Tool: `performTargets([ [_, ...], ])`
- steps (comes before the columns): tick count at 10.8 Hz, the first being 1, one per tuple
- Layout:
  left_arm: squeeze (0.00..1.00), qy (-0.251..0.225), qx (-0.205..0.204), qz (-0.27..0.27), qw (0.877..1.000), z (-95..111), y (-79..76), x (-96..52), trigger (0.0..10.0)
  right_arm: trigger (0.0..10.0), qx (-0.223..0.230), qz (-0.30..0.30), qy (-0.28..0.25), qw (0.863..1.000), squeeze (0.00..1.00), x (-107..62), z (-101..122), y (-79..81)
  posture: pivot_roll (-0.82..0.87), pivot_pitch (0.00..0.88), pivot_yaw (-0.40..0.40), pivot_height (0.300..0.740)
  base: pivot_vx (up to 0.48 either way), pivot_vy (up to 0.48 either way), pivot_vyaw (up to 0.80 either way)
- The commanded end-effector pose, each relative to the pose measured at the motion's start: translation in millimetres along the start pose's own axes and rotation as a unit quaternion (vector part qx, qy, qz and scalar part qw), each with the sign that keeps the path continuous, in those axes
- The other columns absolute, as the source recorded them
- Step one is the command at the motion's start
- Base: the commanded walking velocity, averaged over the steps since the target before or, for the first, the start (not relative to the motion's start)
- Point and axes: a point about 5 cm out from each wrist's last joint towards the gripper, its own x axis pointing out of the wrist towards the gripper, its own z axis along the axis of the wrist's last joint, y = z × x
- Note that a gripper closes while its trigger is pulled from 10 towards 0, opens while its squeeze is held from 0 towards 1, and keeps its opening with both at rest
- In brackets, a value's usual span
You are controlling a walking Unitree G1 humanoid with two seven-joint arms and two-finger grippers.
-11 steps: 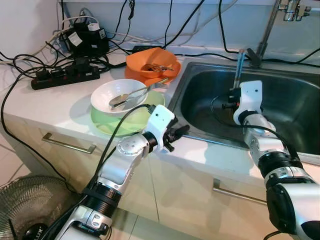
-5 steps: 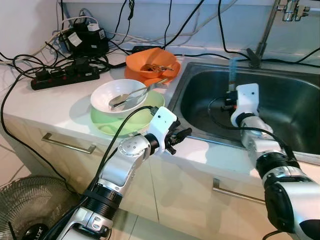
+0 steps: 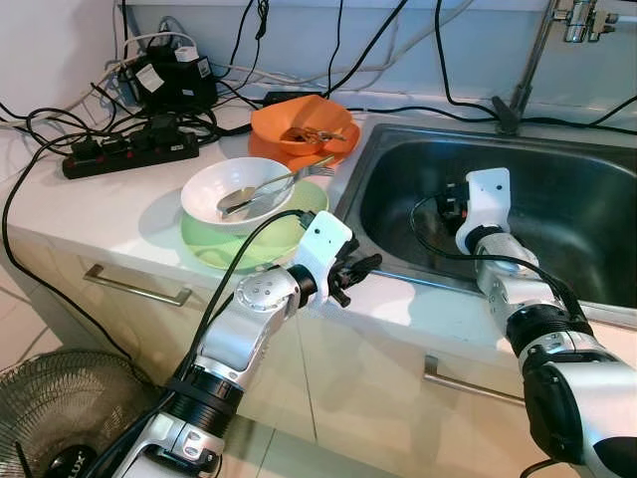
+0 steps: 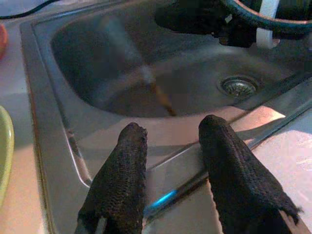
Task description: Kitchen organization
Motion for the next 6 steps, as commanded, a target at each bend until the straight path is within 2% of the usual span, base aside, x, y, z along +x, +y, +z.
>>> performTargets([
  [1, 0.0, 0.003, 0.004, -0.003, 1.0, 1.1, 0.0, -1.4, 10.0, 10.0, -0.001, 0.005, -0.012, 1.0, 1.0, 3.4, 8.3, 3.9, 0.07, 0.004, 0.079, 0.74, 0.0, 0.0, 0.0],
  [2, 0.0, 0.003, 0.006, -0.002, 1.0, 1.4, -0.3, -0.8, 10.0, 10.0, -0.004, 0.007, -0.015, 1.0, 0.0, 3.7, 9.8, 3.8, 0.07, 0.0, 0.079, 0.74, 0.0, 0.0, 0.0],
  [4, 0.0, -0.007, 0.016, 0.006, 1.0, 4.3, 0.0, -0.1, 10.0, 10.0, 0.007, 0.01, -0.047, 0.999, 0.0, 4.8, 19.7, 4.8, 0.06, 0.0, 0.08, 0.74, 0.0, 0.0, 0.0],
  [6, 0.0, -0.043, 0.055, 0.037, 0.997, 17.1, 5.5, 0.0, 10.0, 10.0, 0.022, 0.043, -0.109, 0.993, 0.0, 3.9, 38.7, 14.9, 0.06, 0.0, 0.08, 0.74, 0.0, 0.0, 0.0],
])
